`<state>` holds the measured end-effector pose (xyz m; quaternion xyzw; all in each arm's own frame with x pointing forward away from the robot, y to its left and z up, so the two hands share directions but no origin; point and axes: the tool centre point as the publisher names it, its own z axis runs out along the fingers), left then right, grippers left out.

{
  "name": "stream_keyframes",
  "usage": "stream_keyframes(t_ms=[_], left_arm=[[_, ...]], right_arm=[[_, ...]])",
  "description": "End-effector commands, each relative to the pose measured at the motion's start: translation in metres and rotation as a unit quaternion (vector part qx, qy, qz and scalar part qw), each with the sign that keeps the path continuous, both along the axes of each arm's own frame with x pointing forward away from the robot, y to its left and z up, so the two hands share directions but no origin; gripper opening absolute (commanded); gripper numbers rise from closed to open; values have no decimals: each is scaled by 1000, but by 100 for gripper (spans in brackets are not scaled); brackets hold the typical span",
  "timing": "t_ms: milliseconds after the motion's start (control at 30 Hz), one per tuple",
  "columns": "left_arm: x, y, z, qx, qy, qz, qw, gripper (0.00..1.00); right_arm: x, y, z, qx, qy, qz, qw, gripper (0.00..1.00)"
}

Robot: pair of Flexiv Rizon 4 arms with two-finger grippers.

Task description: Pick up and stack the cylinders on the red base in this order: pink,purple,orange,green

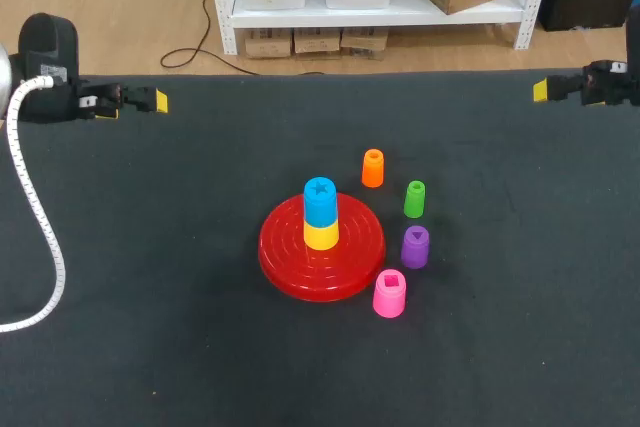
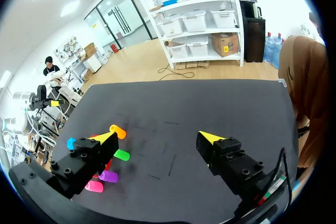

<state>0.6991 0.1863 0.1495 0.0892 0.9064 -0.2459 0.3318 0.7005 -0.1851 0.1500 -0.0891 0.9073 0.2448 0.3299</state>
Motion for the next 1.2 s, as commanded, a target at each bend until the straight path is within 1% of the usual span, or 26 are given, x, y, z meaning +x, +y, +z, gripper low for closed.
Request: stream_keyframes(t_ms=[33,1167,1200], left_arm=[[0,-1,1,3,3,2,1000,100],[0,-1,1,3,3,2,1000,100],[1,-4,4,12,-18,-28,999,100]], right_arm=[[0,-1,0,1,0,1,1000,100],[0,-1,0,1,0,1,1000,100],[0,-1,0,1,0,1,1000,100]])
